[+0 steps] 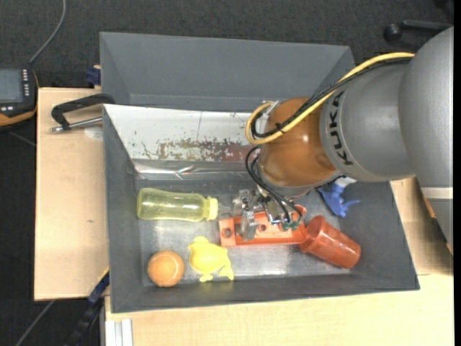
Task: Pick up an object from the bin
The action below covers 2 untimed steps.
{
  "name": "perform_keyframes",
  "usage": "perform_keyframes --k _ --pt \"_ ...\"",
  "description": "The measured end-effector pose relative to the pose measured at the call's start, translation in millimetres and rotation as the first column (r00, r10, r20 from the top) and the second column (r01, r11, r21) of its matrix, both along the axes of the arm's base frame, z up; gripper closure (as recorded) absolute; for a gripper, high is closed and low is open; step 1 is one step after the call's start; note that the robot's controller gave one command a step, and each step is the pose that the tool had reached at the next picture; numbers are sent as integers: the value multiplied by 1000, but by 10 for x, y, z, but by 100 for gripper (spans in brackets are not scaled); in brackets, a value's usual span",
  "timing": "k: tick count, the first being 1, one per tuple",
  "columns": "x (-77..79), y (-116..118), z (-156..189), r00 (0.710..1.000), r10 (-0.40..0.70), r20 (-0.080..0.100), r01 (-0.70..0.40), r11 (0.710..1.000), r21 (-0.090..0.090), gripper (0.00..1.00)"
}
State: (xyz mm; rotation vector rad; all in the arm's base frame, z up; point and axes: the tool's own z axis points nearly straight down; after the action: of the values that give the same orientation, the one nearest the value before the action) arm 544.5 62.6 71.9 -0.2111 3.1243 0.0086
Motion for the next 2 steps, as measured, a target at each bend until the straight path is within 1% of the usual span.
perform_keyframes --k 1,2 --pt "301 -153 -5 1000 25 3 -25 1000 1 100" --pt "582 -235 3 1000 29 7 -29 1000 -1 100"
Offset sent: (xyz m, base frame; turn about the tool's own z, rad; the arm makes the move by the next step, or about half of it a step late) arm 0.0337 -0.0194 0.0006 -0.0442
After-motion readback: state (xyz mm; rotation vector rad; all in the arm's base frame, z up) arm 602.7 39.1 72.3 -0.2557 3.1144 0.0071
